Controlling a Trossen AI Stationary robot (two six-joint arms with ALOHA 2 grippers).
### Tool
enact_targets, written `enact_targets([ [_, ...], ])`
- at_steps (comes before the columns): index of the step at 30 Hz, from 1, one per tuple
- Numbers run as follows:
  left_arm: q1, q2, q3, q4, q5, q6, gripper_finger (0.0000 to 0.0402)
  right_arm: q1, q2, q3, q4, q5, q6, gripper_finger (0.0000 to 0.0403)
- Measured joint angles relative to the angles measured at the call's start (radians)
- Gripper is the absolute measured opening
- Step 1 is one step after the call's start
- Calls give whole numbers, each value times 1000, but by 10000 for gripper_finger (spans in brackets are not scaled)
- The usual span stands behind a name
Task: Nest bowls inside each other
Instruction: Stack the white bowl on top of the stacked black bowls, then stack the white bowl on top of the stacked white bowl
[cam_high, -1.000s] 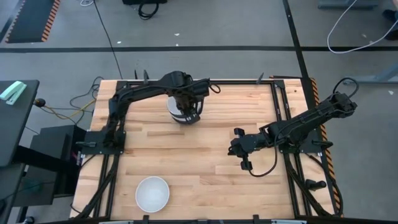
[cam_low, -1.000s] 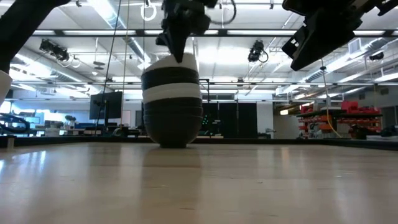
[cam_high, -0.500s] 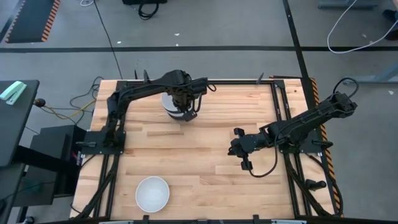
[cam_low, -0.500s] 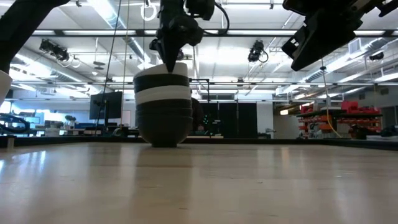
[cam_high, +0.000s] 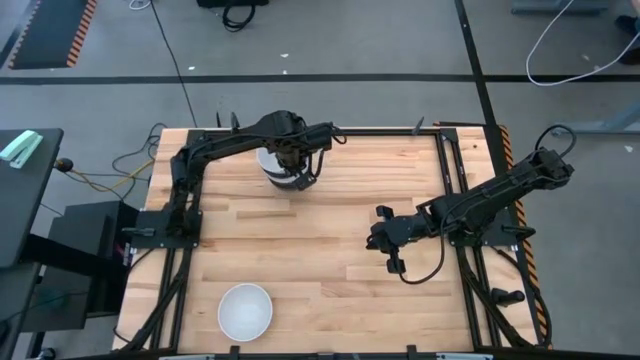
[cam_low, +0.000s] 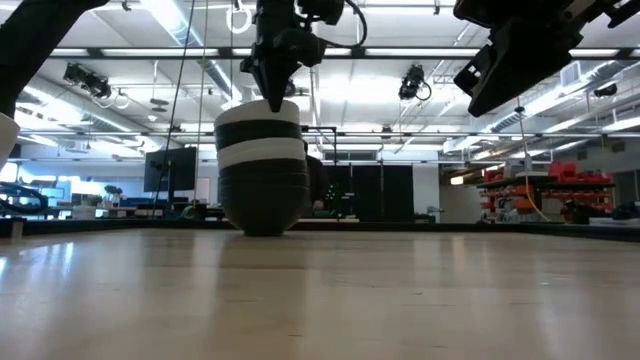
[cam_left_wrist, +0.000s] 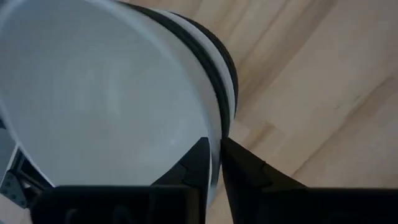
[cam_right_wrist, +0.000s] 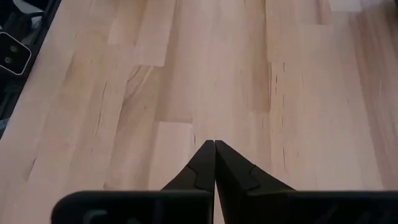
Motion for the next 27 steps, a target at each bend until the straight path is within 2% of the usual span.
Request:
enact_targets([
  [6, -19, -2, 55, -1, -5, 6, 80, -3, 23, -17, 12, 0, 4, 14],
  [16, -18, -2, 60, -1, -21, 14, 142, -22, 28, -132, 114, -3, 59, 14],
  [22, -15, -24, 60, -1, -27, -5, 178, -22, 28, -135, 161, -8, 42, 14],
  [27, -18, -70, 60, -1, -26, -34, 192, -21, 28, -135, 175, -19, 27, 14],
])
